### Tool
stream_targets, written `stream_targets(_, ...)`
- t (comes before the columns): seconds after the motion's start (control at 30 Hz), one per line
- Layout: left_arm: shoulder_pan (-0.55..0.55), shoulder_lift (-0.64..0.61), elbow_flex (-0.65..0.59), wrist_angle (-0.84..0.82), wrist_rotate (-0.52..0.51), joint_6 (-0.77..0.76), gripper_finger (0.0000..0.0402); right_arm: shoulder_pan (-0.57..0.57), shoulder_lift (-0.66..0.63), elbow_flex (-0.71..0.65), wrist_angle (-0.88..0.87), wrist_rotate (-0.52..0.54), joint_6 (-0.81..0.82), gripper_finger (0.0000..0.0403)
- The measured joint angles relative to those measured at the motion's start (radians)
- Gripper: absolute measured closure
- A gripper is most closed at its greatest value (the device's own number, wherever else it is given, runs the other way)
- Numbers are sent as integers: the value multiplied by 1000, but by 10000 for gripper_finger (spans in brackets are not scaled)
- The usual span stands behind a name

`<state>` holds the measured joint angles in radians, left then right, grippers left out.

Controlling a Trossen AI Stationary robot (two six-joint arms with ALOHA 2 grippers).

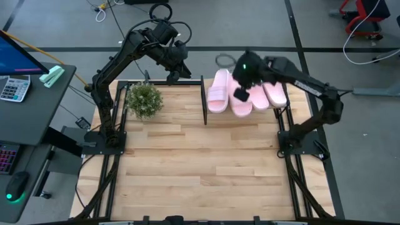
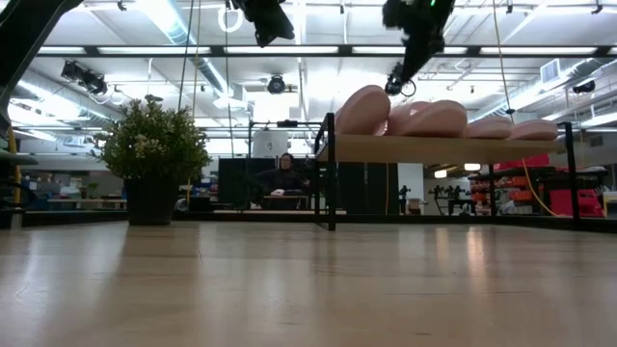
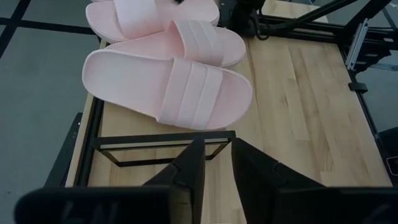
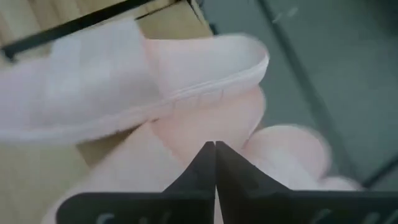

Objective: Pick and place slides into the shelf
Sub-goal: Adjust the slides on the shelf

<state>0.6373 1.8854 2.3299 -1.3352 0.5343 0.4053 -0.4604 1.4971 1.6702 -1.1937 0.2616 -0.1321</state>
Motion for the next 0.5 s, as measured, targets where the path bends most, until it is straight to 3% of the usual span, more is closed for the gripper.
stream_targets(0.23,0,0,0,0,0,-1,320,-217,92,1,90,-280,128,399)
stream_targets(0.4,0,0,0,0,0,-13,315,-262,161,1,159,-396,185,400)
stream_targets(0.5,0,0,0,0,0,-17,316,-261,194,1,177,-407,190,401)
